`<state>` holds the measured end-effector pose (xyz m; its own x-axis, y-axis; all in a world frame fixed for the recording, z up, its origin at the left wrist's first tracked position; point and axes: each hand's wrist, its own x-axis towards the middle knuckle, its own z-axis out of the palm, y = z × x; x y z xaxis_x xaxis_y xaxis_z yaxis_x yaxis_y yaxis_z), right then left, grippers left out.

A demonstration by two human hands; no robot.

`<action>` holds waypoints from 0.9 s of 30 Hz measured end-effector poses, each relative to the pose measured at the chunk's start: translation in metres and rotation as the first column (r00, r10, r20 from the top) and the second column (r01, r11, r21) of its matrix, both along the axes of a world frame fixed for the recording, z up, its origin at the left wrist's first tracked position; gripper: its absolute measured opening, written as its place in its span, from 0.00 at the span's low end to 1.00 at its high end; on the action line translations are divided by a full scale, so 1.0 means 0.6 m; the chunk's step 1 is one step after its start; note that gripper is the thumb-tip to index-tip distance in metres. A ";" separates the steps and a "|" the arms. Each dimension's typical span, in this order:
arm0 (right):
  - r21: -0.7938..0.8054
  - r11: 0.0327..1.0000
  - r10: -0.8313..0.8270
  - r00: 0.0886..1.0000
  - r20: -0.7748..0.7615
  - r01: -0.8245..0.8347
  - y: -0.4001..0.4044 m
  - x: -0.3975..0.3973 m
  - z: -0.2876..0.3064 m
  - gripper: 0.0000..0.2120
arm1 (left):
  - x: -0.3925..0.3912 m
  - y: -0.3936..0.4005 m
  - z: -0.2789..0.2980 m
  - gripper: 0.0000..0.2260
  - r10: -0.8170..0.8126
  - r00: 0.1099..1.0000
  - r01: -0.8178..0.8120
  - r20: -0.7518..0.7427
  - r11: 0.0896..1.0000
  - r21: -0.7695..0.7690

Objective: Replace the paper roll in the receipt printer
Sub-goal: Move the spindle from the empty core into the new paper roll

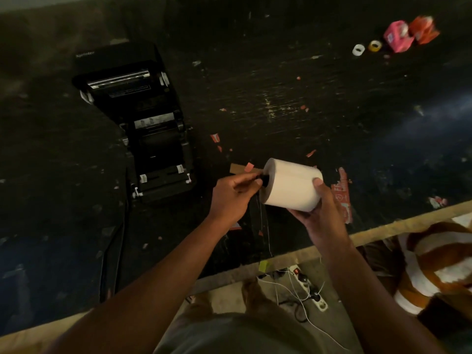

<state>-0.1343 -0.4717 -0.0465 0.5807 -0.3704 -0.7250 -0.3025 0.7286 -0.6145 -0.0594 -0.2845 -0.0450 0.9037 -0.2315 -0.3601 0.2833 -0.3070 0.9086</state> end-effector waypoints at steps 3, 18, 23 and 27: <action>-0.034 0.999 -0.014 1.000 -0.017 0.014 -0.011 -0.018 -0.013 0.12 | -0.010 -0.002 -0.013 0.14 -0.066 0.997 0.066 -0.031 0.998 0.015; -0.013 0.999 -0.042 0.999 -0.012 0.042 -0.058 -0.084 -0.039 0.22 | 0.020 0.021 -0.139 0.23 -0.732 0.674 0.308 0.103 0.405 0.861; 0.002 0.999 -0.050 0.999 -0.015 0.050 -0.057 -0.084 -0.040 0.17 | 0.010 0.029 -0.144 0.13 -0.727 0.667 0.276 0.162 0.443 0.853; 0.016 0.998 -0.059 0.998 -0.025 0.060 -0.055 -0.084 -0.039 0.15 | 0.014 0.036 -0.134 0.12 -0.693 0.702 0.305 0.166 0.502 0.809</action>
